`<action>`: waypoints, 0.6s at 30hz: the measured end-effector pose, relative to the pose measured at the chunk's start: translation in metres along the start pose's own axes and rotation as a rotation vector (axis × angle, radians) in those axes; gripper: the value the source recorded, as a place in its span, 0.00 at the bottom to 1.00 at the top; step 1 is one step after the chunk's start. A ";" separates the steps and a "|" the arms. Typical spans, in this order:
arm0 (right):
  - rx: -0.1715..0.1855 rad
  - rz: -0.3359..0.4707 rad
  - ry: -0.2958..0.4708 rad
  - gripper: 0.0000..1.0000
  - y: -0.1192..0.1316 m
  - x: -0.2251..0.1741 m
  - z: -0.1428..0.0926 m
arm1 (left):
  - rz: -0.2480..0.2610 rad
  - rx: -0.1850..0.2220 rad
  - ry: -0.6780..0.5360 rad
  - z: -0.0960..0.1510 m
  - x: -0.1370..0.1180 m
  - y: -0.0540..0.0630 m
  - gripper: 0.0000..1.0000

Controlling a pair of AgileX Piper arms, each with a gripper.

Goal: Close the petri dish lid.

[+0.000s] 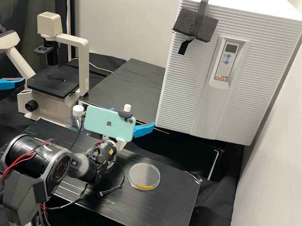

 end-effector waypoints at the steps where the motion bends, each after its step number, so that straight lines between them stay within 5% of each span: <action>1: 0.000 0.000 0.000 1.00 0.000 0.000 0.000 | 0.000 0.000 0.000 0.000 0.000 0.000 1.00; 11: -0.003 0.001 -0.007 1.00 0.001 -0.006 0.003 | 0.000 0.000 0.000 0.000 0.000 0.000 1.00; 18: 0.030 0.108 -0.001 1.00 0.023 -0.051 0.016 | 0.000 0.000 0.000 0.000 0.000 0.000 1.00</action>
